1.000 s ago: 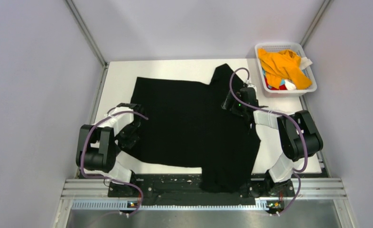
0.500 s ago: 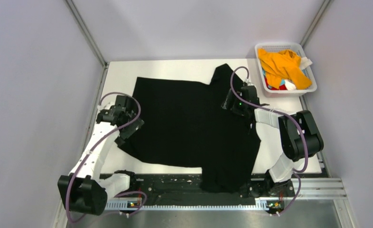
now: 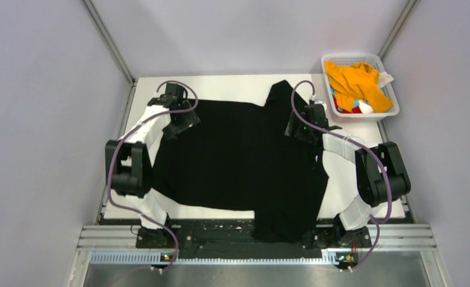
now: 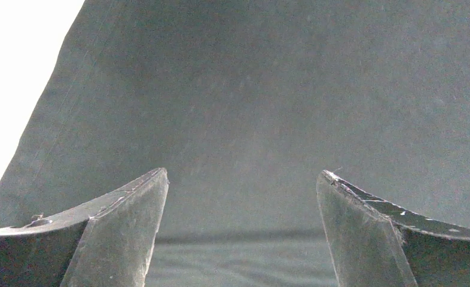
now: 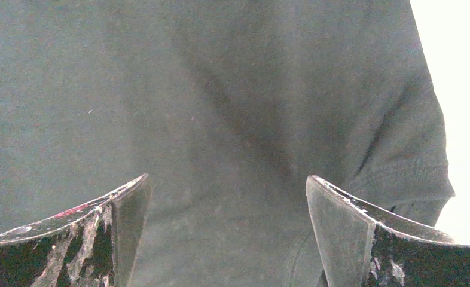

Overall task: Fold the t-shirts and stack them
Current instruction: Flatten out the tshirt

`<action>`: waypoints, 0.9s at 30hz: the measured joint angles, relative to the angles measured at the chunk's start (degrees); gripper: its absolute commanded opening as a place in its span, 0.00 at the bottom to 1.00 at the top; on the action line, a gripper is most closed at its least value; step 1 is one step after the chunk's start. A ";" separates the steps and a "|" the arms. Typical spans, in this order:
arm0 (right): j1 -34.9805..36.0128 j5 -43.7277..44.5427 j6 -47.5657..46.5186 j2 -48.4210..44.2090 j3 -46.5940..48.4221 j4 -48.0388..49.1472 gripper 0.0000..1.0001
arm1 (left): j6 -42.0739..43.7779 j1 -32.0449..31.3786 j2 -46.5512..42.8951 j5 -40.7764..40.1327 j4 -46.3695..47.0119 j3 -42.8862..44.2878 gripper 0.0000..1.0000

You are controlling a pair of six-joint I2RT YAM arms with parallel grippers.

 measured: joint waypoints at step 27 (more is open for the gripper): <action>-1.22 8.92 -5.35 35.41 43.47 -8.22 0.98 | 1.66 6.12 39.28 3.02 -2.27 40.92 0.99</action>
